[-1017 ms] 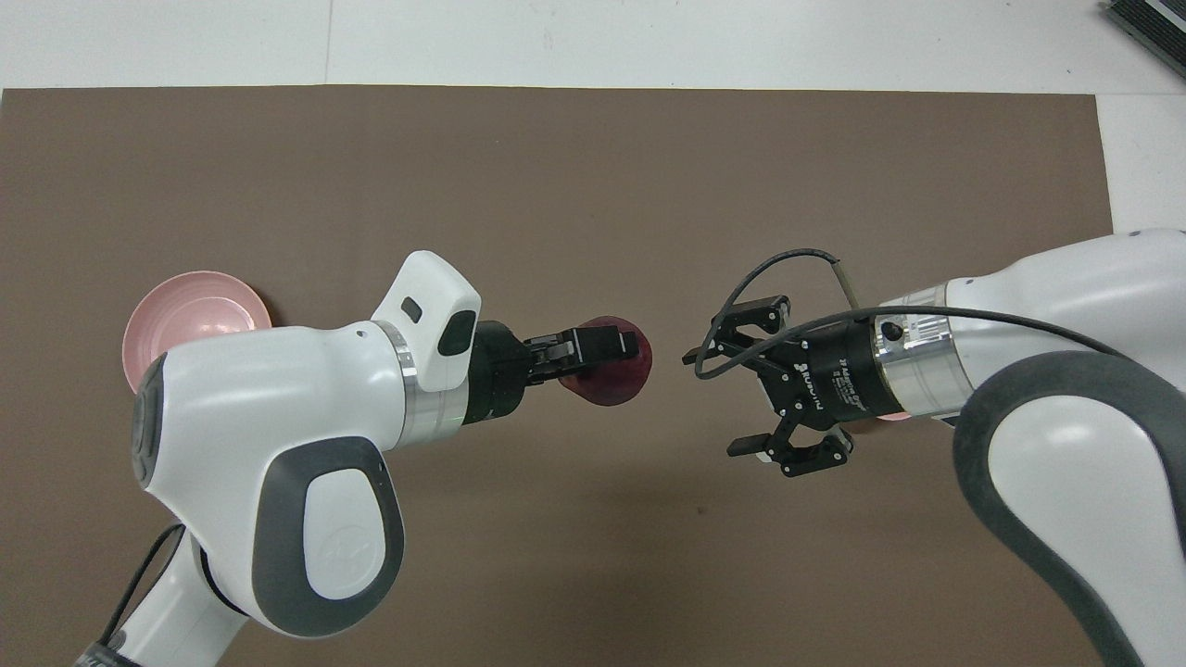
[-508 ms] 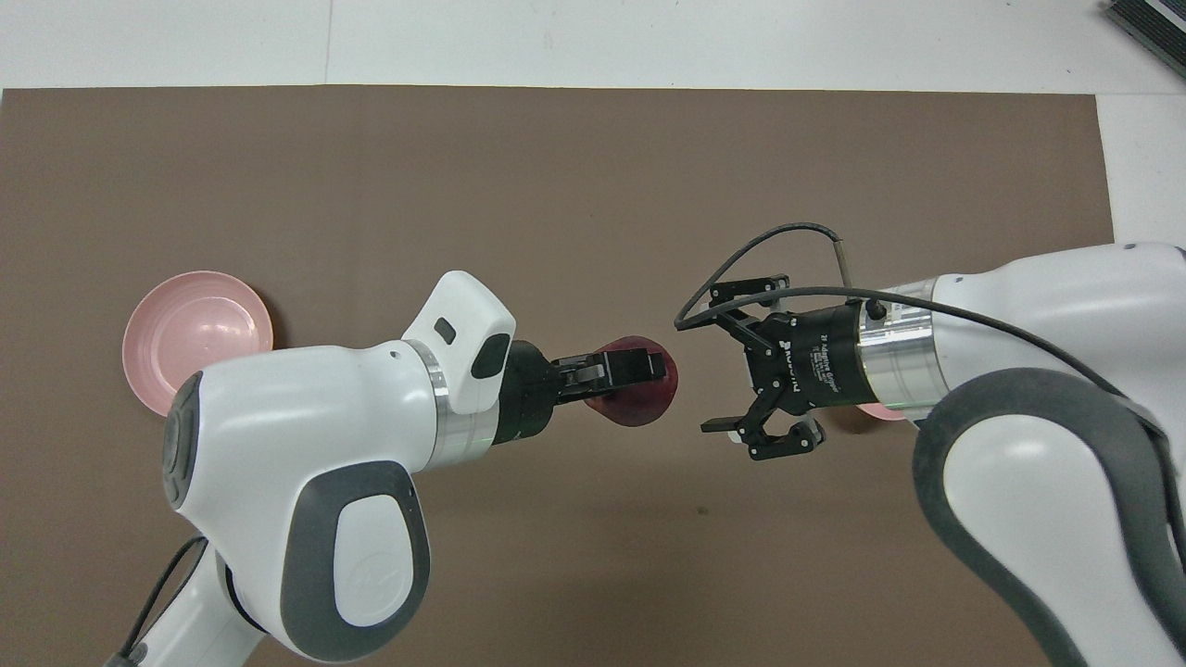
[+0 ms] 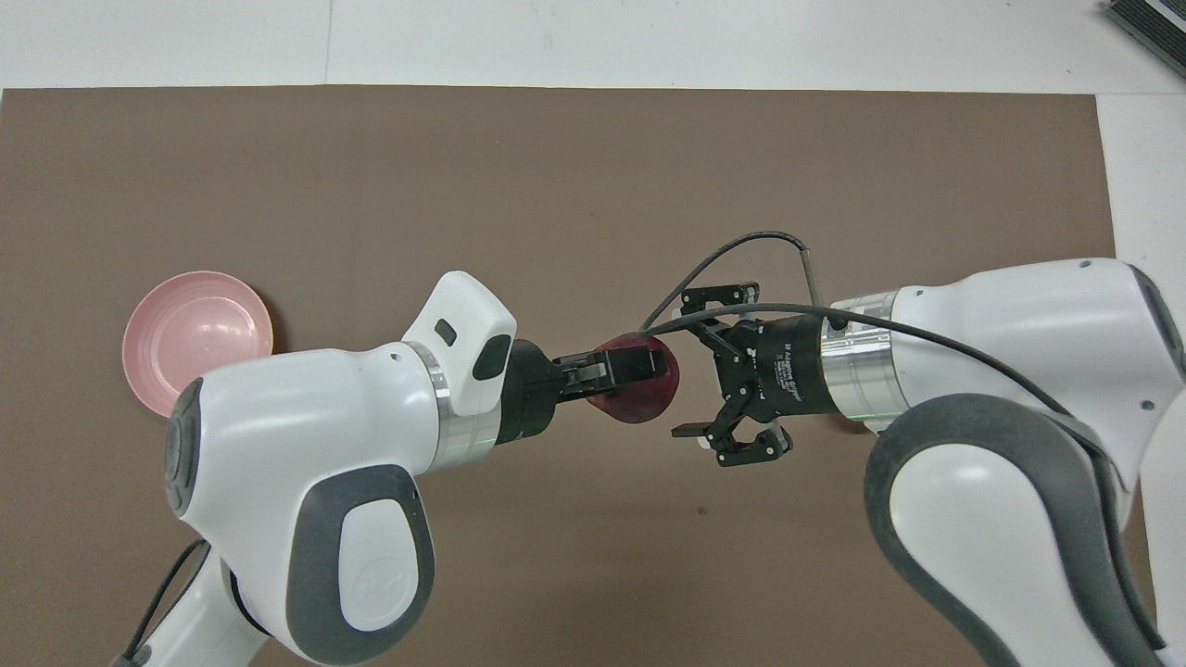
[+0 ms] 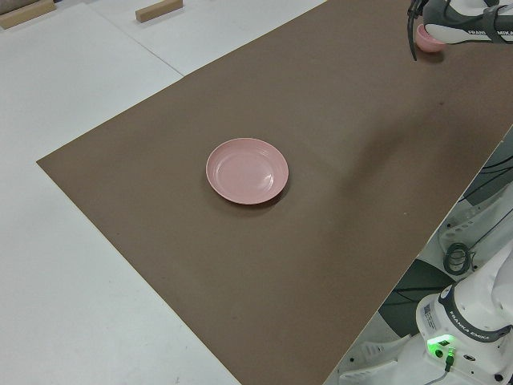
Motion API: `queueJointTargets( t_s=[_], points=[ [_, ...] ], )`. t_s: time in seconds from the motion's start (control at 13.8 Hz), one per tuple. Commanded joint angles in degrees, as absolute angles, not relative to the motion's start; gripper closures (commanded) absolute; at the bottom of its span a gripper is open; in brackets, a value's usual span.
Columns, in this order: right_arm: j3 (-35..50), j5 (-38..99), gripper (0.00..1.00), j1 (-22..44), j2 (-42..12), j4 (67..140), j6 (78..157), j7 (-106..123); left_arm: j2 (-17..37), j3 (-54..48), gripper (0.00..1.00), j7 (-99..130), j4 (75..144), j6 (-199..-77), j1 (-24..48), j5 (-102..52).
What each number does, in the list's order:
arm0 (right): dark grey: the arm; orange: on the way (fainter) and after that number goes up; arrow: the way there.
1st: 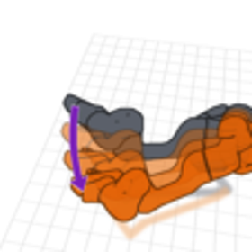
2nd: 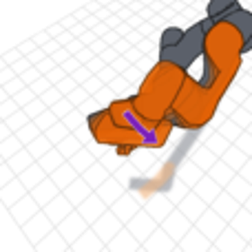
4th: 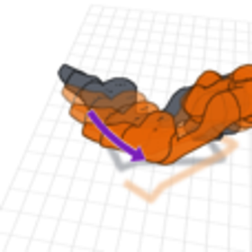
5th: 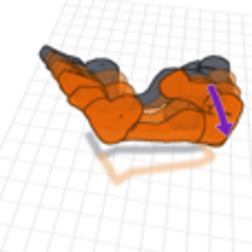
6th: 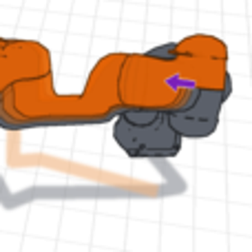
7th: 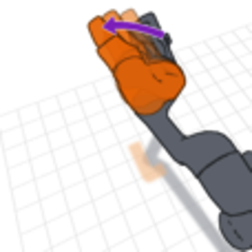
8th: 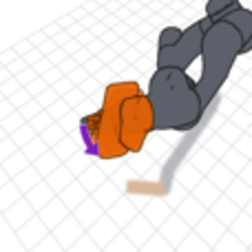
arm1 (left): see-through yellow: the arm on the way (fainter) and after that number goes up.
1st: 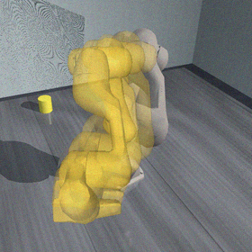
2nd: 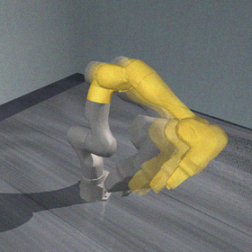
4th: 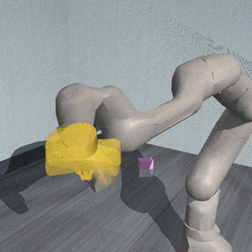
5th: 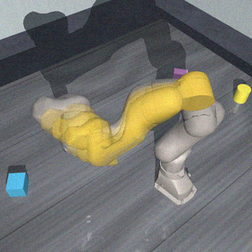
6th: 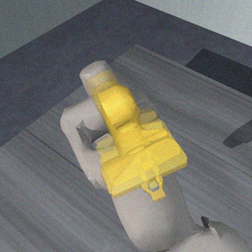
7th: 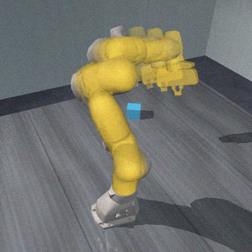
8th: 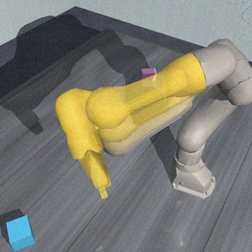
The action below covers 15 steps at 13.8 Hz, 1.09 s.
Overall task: Move apple from plate to bowl
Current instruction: 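Grasp the apple with the right gripper while the left gripper releases it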
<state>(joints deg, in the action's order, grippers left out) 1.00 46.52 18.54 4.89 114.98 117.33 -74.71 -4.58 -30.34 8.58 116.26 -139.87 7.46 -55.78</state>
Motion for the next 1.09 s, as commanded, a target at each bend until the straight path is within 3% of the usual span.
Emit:
queueJointTargets(
  t_s=[0.0, 0.07, 0.15, 0.22, 0.29, 0.58, 0.65, 0.73, 0.8, 0.94, 1.02],
  points=[
    [1.1, 47.5, 0.00, 21.3, 5.0, 115.9, 121.1, -78.2, -6.2, -29.8, 1.00, 9.6, 117.2, -140.7, 8.8, -56.2],
    [1.1, 47.4, 0.00, 21.6, 5.0, 115.9, 121.4, -78.3, -6.2, -29.8, 1.00, 9.8, 117.2, -140.5, 8.8, -56.2],
    [1.1, 47.3, 0.56, 21.6, 4.8, 115.7, 121.2, -77.6, -6.2, -29.9, 1.00, 9.9, 117.2, -140.5, 8.9, -56.2],
    [1.0, 47.2, 0.92, 21.2, 4.5, 115.4, 120.8, -77.4, -6.2, -29.9, 1.00, 9.9, 117.2, -140.4, 9.0, -56.2],
    [1.0, 47.1, 0.97, 20.9, 4.5, 115.1, 120.5, -77.3, -6.2, -29.8, 1.00, 9.9, 117.3, -140.4, 9.1, -56.2],
    [1.0, 46.8, 1.00, 20.9, 4.5, 114.9, 120.2, -77.4, -6.2, -29.8, 1.00, 10.5, 117.2, -140.2, 9.1, -56.2],
    [1.0, 46.8, 1.00, 20.8, 4.5, 114.9, 120.0, -77.4, -6.2, -29.8, 0.93, 11.0, 117.2, -140.2, 9.1, -56.2],
    [0.9, 46.8, 1.00, 20.7, 4.6, 114.8, 119.6, -77.3, -6.2, -29.9, 0.70, 11.6, 117.2, -140.1, 9.1, -56.2],
    [0.7, 46.4, 1.00, 20.4, 4.9, 114.6, 118.8, -76.3, -6.2, -29.9, 0.35, 11.7, 117.2, -140.1, 9.1, -56.2],
    [0.6, 45.4, 1.00, 17.9, 5.1, 113.7, 115.2, -73.5, -6.2, -29.8, 0.00, 11.6, 117.2, -140.1, 9.1, -56.2],
    [0.6, 45.0, 1.00, 16.2, 5.2, 113.4, 113.2, -71.6, -6.1, -29.8, 0.00, 11.6, 117.2, -140.1, 9.1, -56.2]
  ],
)
